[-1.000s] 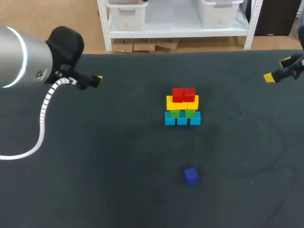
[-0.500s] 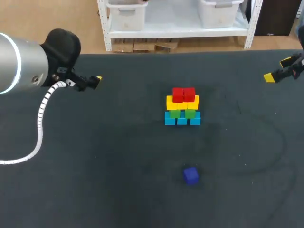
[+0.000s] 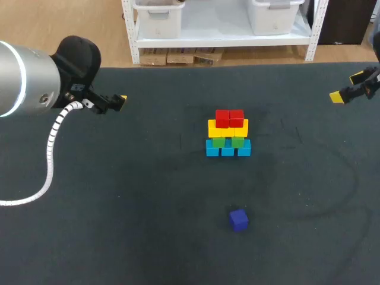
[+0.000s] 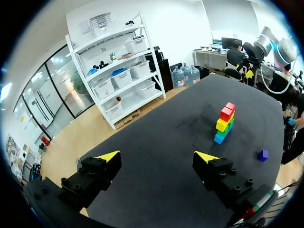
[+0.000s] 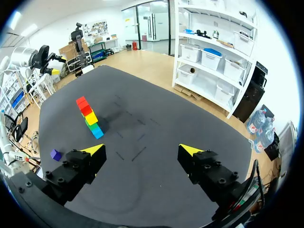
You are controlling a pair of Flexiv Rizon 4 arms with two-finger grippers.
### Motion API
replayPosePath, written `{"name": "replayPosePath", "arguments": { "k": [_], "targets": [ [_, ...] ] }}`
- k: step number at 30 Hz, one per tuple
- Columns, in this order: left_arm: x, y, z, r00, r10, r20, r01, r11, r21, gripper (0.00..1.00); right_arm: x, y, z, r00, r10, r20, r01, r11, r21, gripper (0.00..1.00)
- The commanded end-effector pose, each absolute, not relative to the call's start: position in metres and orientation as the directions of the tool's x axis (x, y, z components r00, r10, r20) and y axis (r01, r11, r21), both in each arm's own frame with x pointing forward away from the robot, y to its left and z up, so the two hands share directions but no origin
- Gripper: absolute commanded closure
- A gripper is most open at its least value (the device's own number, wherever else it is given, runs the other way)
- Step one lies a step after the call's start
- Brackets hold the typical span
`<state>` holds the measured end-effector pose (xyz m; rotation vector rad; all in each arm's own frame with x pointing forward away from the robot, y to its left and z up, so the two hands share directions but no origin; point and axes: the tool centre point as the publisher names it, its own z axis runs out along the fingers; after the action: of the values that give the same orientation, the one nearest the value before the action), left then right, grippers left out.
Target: Place the blue cubes, place green cubes on the blue cubes, place the yellow cubes on the green cubes, then place the red cubes on the yellow cubes, and place purple cube on the red cubes.
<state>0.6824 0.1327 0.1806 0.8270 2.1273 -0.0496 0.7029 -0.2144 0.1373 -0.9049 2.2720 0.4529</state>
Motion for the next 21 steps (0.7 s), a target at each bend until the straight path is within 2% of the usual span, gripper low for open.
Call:
{"name": "replayPosePath", "arguments": {
  "k": [1, 21],
  "targets": [
    [0.683, 0.134, 0.181, -0.435, 0.542, -0.719, 0.580, 0.780, 0.237, 0.00, 0.692, -0.202, 0.134, -0.543, -0.558, -0.628, -0.747, 0.662, 0.059, 0.00],
    [0.683, 0.134, 0.181, -0.435, 0.542, -0.719, 0.580, 0.780, 0.237, 0.00, 0.548, -0.119, 0.123, -0.261, -0.822, -0.507, -0.943, 0.330, -0.049, 0.00]
  ]
}}
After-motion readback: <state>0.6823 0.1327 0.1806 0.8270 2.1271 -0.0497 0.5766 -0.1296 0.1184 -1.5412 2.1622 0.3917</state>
